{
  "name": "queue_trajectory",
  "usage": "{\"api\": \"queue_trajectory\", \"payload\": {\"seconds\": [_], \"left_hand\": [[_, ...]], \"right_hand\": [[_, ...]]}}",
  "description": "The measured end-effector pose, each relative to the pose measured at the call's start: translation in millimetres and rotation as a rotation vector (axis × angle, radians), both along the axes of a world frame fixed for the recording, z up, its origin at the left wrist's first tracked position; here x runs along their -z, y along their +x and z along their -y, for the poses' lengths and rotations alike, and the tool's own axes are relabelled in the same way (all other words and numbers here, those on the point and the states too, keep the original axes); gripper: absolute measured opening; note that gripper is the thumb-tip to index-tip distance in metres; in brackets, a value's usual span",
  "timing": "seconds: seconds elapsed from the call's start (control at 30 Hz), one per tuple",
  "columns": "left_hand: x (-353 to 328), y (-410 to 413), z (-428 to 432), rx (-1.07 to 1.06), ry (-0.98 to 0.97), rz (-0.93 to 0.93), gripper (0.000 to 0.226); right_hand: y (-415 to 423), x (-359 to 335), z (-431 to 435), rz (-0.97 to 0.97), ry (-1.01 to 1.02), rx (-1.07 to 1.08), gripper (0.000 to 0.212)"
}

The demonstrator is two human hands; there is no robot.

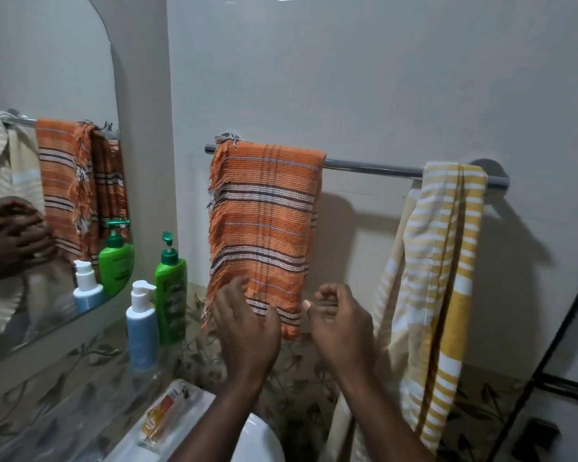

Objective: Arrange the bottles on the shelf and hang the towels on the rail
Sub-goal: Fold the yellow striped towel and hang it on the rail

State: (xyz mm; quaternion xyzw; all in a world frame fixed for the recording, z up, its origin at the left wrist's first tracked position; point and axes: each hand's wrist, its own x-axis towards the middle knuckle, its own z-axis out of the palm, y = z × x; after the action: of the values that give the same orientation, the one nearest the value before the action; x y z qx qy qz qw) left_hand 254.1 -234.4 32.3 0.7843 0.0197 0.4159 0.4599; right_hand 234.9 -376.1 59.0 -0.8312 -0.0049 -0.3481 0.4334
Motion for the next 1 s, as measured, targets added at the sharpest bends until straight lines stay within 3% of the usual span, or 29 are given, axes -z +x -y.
{"api": "queue_trajectory", "payload": {"seconds": [0.17, 0.3, 0.37, 0.5, 0.53, 0.6, 0.8, 0.93, 1.0], "left_hand": [[-33, -4, 44, 0.423, 0.044, 0.095, 0.026], [-58, -9, 82, 0.637, 0.033, 0.072, 0.016], [-68, -11, 99, 0.715, 0.002, 0.081, 0.014], [-88, -17, 128, 0.795, -0.058, 0.092, 0.013], [-91, -16, 135, 0.804, -0.07, 0.086, 0.016], [-97, -15, 146, 0.804, -0.089, 0.063, 0.029], [-115, -22, 160, 0.812, -0.174, 0.025, 0.069], [-104, -27, 161, 0.833, -0.156, 0.071, 0.041], [-90, -26, 156, 0.87, -0.243, 0.057, 0.032]], "right_hand": [[-29, -25, 25, 0.217, -0.112, 0.106, 0.015], [-49, -43, 55, 0.51, -0.173, 0.342, 0.01], [-54, -50, 75, 0.587, -0.138, 0.517, 0.019], [-52, -60, 116, 0.313, -0.05, 0.604, 0.062], [-50, -60, 124, 0.215, -0.026, 0.558, 0.061], [-48, -56, 132, 0.109, -0.014, 0.457, 0.039], [-74, -17, 101, 0.147, 0.037, 0.255, 0.018], [-83, 17, 97, -0.126, 0.041, 0.112, 0.027], [-82, 20, 106, -0.137, 0.092, -0.009, 0.023]]}}
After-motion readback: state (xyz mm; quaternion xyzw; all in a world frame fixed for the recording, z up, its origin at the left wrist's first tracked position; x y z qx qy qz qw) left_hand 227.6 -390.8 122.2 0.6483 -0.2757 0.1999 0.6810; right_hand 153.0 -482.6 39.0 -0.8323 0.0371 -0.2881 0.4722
